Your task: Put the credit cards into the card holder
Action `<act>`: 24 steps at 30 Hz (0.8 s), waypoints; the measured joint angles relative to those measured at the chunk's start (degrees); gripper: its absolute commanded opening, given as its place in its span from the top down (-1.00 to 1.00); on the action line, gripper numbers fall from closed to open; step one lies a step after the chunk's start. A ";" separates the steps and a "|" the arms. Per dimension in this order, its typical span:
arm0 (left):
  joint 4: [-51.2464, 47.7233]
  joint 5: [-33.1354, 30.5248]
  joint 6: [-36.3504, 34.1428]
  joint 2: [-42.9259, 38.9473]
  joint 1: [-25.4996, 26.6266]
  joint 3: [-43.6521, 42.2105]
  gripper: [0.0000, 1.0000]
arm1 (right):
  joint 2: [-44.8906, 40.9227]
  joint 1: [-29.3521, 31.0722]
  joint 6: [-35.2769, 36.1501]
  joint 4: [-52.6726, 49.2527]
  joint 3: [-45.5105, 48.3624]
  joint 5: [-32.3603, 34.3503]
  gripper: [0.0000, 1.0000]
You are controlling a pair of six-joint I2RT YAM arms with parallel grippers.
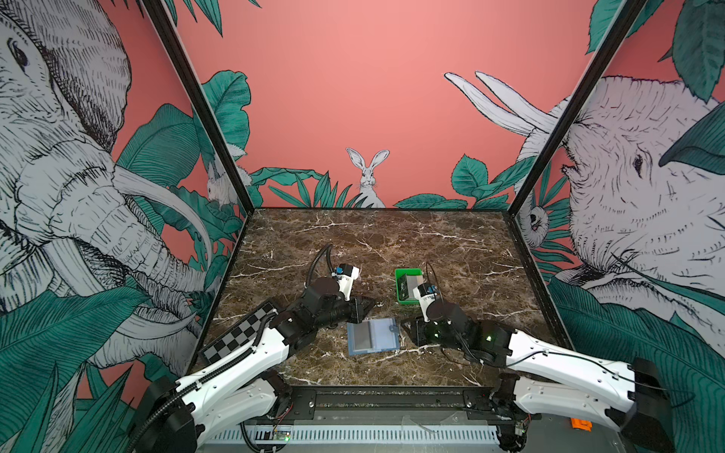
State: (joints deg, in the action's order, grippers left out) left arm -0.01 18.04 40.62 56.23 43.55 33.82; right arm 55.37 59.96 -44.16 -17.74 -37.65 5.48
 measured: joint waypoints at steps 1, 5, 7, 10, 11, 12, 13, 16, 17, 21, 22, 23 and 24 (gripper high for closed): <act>0.02 0.17 -0.20 0.39 0.00 0.00 0.63 | -1.55 -0.15 0.11 -1.09 0.42 0.00 0.20; -0.20 1.55 -1.03 3.15 0.00 1.38 0.63 | -5.79 -0.87 1.09 -5.42 0.79 0.09 0.17; -0.39 2.47 -1.42 4.59 0.00 2.95 0.63 | -7.67 -1.16 1.38 -7.58 0.79 0.13 0.16; -0.31 3.58 -1.81 5.62 0.00 4.85 0.63 | -10.36 -1.38 1.46 -10.14 0.79 0.15 0.15; -0.37 3.85 -1.99 5.70 0.00 5.29 0.63 | -11.10 -1.44 1.53 -10.91 0.79 0.17 0.15; -0.44 4.00 -2.23 5.70 0.00 5.62 0.63 | -11.69 -1.55 1.57 -11.58 0.79 0.22 0.15; -0.74 4.07 -2.58 5.70 0.00 6.01 0.63 | -12.09 -1.64 1.62 -12.11 0.74 0.28 0.14; -2.80 4.09 -4.04 5.70 0.00 7.72 0.63 | -11.91 -1.92 2.19 -13.68 0.28 0.46 0.13; -3.69 4.09 -4.72 5.77 0.00 8.48 0.63 | -11.45 -1.99 2.32 -13.94 0.07 0.52 0.12; -6.47 4.09 -7.28 6.97 0.00 11.19 0.64 | -7.56 -2.25 3.21 -14.19 -1.16 0.55 0.11; -6.84 4.11 -7.76 7.56 0.00 11.67 0.63 | -6.56 -2.36 3.48 -14.21 -1.44 0.55 0.11; -7.23 4.15 -8.24 8.33 0.00 12.20 0.64 | -5.40 -2.45 3.76 -14.14 -1.75 0.55 0.11; -7.54 4.33 -8.79 9.35 -0.07 12.72 0.64 | -4.46 -2.62 3.96 -14.05 -1.99 0.52 0.11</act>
State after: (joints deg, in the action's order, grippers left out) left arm -7.55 22.37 31.83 65.58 43.48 46.54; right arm 50.92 57.34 -40.21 -31.79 -39.64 6.00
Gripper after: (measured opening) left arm 0.183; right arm 0.445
